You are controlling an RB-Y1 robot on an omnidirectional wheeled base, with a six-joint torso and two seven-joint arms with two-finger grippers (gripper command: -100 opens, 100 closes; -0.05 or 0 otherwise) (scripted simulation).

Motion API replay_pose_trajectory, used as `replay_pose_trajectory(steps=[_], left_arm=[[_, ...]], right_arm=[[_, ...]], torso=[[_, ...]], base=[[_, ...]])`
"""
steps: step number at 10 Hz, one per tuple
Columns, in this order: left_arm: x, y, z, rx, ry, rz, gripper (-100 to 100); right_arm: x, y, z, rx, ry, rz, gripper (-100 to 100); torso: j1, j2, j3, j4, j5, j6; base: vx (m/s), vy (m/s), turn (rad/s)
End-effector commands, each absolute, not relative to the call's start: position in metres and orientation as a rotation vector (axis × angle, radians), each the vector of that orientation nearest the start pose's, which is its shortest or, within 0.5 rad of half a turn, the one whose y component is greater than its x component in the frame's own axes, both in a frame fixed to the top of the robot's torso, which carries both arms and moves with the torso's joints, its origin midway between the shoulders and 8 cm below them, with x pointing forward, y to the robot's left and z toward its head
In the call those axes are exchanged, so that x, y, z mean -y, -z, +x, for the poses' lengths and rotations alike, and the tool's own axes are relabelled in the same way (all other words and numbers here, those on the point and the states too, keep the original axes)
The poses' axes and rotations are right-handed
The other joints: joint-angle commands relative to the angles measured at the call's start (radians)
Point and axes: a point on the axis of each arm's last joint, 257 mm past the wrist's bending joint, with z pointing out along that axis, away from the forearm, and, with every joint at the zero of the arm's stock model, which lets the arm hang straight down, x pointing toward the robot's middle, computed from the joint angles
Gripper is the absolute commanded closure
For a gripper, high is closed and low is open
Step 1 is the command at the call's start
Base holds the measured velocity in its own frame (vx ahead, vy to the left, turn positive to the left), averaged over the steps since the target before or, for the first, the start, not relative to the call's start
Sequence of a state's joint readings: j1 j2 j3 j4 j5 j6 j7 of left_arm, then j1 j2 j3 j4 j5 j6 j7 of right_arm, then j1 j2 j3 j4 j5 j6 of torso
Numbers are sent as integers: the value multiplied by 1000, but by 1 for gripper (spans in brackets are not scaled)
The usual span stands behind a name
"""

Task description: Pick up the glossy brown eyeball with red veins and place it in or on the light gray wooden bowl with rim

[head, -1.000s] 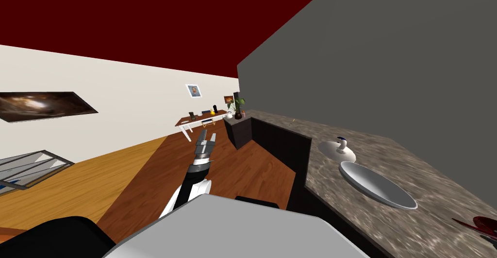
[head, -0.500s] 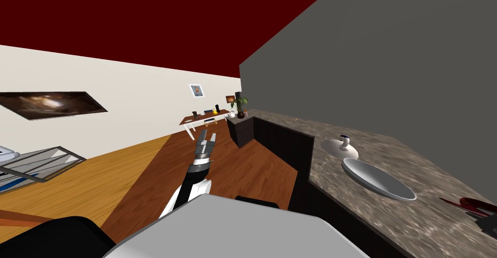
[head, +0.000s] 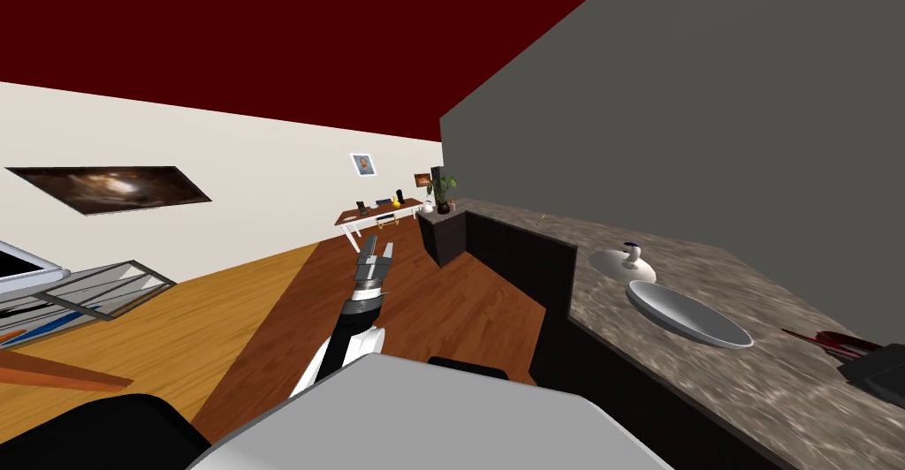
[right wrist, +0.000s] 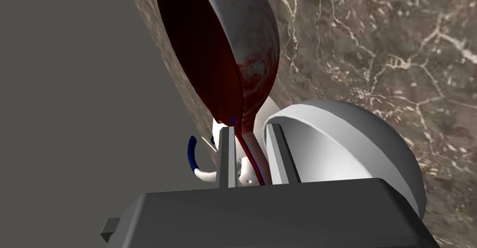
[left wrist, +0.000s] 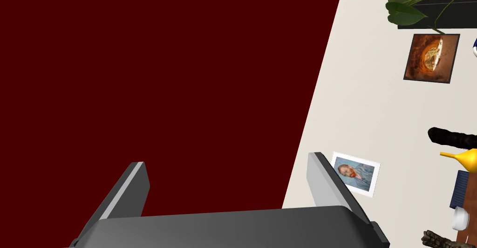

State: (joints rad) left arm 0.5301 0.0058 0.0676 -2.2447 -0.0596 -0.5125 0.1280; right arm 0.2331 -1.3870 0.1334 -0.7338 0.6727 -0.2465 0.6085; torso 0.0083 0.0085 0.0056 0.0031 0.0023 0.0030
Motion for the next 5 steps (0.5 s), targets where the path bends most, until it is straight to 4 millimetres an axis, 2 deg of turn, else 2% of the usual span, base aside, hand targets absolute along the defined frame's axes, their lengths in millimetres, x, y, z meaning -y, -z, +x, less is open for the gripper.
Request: replay_pose_trajectory(steps=[1, 3, 5], left_arm=[[-299, -2, 343, -650, 1294, -699, 0], [-299, -2, 343, -650, 1294, -699, 0], [-299, -2, 343, -650, 1294, -699, 0]], right_arm=[[858, 182, 287, -2228, 1210, -701, 100], [857, 180, 289, -2221, 1214, -700, 100], [849, 179, 309, -2175, 1213, -664, 100]], torso=[[0, 0, 0, 0, 0, 0], [-2, 1, 1, 0, 0, 1], [-5, -2, -1, 0, -2, 0]], base=[[-106, 87, 13], [-63, 37, -1], [-55, 33, 22]])
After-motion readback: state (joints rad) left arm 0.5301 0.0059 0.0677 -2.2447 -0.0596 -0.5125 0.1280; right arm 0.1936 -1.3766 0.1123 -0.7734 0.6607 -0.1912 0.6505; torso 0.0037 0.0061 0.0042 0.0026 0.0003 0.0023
